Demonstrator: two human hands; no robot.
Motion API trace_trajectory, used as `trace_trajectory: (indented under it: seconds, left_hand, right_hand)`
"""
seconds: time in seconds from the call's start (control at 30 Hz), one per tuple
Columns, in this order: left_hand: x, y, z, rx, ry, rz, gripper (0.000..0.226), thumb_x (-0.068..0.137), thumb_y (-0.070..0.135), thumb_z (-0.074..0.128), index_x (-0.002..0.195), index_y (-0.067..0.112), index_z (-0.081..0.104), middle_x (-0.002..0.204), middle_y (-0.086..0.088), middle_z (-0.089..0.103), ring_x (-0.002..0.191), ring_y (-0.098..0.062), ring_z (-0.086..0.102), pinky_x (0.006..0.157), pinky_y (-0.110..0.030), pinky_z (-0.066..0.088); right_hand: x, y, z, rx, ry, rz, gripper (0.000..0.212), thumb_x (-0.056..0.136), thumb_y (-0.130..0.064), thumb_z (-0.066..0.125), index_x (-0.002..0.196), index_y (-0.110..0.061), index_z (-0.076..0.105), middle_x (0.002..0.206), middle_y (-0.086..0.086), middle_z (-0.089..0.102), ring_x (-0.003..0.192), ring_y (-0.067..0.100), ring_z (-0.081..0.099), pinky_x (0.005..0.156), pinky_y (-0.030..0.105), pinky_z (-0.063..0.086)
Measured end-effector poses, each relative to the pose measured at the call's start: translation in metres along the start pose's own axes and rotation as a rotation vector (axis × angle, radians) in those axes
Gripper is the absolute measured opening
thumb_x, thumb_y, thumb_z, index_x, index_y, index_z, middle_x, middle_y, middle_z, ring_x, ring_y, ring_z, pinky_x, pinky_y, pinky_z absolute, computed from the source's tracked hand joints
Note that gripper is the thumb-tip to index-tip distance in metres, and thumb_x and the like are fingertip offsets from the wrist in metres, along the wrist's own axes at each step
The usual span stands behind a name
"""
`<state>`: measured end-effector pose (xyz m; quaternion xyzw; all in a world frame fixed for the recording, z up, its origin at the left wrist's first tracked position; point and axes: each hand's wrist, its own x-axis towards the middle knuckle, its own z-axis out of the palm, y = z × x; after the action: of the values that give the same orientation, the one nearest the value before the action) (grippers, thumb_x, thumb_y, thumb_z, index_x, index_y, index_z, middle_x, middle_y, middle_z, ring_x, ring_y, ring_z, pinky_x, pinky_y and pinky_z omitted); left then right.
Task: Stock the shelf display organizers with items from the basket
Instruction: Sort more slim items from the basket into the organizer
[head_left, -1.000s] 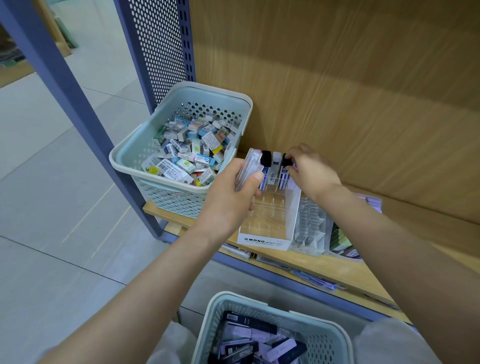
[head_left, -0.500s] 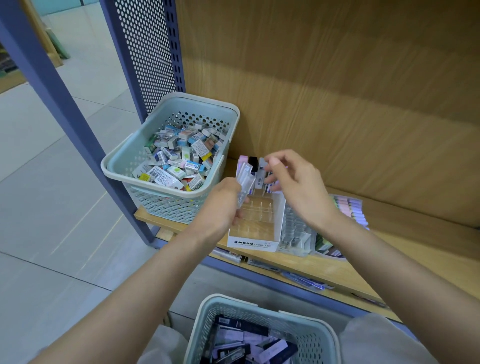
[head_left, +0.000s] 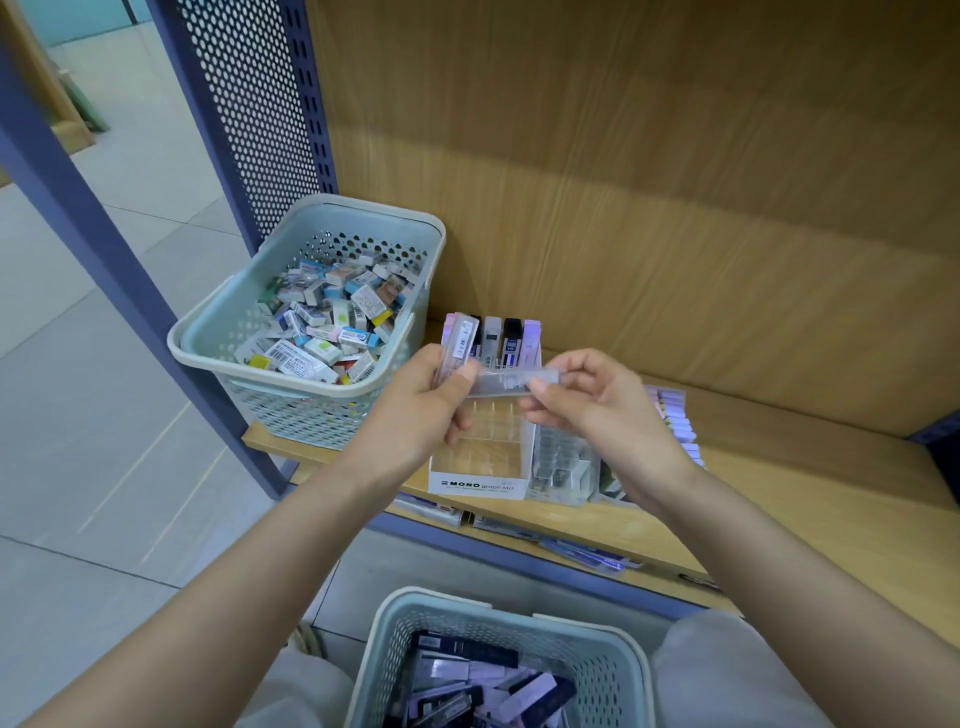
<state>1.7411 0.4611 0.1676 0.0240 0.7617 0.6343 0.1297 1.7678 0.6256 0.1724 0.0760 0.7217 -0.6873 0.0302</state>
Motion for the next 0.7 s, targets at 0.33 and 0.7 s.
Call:
trace_trajectory:
  seconds: [0.33, 0.7]
  left_hand:
    - [0.002, 0.001, 0.004, 0.220, -0.001, 0.211, 0.017, 0.094, 0.021, 0.053, 0.078, 0.018, 0.049, 0.064, 0.008, 0.049, 0.053, -0.002, 0.037, 0.055, -0.019, 0.031]
    - [0.004, -0.004, 0.005, 0.149, -0.015, 0.061, 0.018, 0.098, 0.021, 0.043, 0.080, 0.019, 0.044, 0.075, 0.005, 0.058, 0.053, -0.010, 0.049, 0.057, -0.030, 0.040]
  right_hand:
    - [-0.015, 0.011, 0.011, -0.484, -0.230, -0.212, 0.055, 0.084, -0.008, 0.066, 0.109, -0.048, 0.039, 0.082, -0.006, 0.050, 0.069, 0.018, 0.063, 0.067, 0.019, 0.048]
    - [0.023, 0.051, -0.062, -0.603, 0.212, -0.110, 0.015, 0.087, -0.011, 0.065, 0.095, -0.018, 0.055, 0.096, 0.008, 0.064, 0.077, 0.021, 0.065, 0.076, 0.025, 0.054]
